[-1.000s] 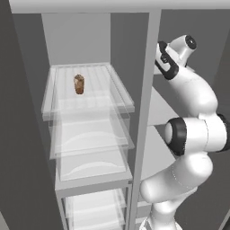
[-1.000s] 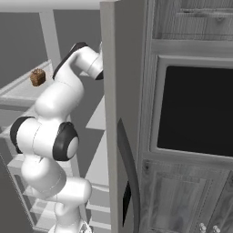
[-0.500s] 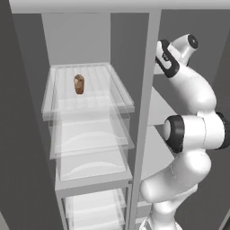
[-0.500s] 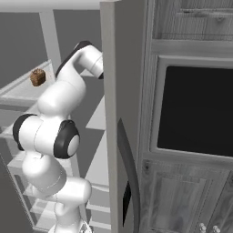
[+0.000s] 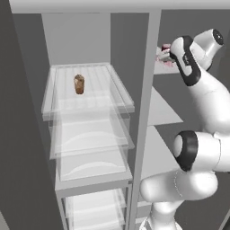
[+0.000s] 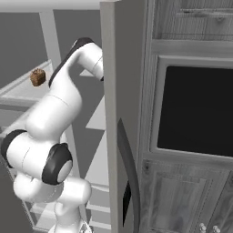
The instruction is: Pick up the frozen steak from the freezer, place it on any shelf in the fridge, and close the fridge and freezer doors when done.
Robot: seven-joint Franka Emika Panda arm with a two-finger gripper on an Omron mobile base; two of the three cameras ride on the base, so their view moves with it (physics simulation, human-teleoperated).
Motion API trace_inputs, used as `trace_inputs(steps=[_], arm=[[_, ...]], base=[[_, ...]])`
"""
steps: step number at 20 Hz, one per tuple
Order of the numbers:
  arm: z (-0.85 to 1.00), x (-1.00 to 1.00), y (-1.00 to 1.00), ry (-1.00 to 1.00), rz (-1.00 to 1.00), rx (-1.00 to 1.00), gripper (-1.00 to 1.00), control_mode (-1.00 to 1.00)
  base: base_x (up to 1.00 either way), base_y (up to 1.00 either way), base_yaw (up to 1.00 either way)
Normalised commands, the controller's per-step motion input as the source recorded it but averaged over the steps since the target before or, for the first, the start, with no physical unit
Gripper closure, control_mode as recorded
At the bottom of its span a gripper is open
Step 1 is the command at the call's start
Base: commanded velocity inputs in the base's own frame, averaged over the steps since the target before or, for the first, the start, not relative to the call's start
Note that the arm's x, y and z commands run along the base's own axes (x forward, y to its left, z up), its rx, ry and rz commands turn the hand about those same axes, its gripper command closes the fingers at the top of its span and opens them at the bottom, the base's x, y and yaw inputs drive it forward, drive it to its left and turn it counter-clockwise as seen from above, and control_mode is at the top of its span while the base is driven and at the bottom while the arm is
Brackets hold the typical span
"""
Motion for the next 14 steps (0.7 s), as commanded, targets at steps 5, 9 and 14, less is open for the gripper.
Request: trace_inputs(steps=[5, 9, 14], arm=[[0.11, -1.00, 0.00, -0.01, -0.03, 0.00, 1.00, -1.00], [0.00, -1.00, 0.00, 0.00, -0.05, 0.00, 1.00, -1.00], [-0.07, -1.00, 0.01, 0.00, -0.04, -0.03, 1.00, -1.00]], base=[[0.00, 0.00, 0.00], [0.00, 0.00, 0.00], [0.00, 0.00, 0.00]])
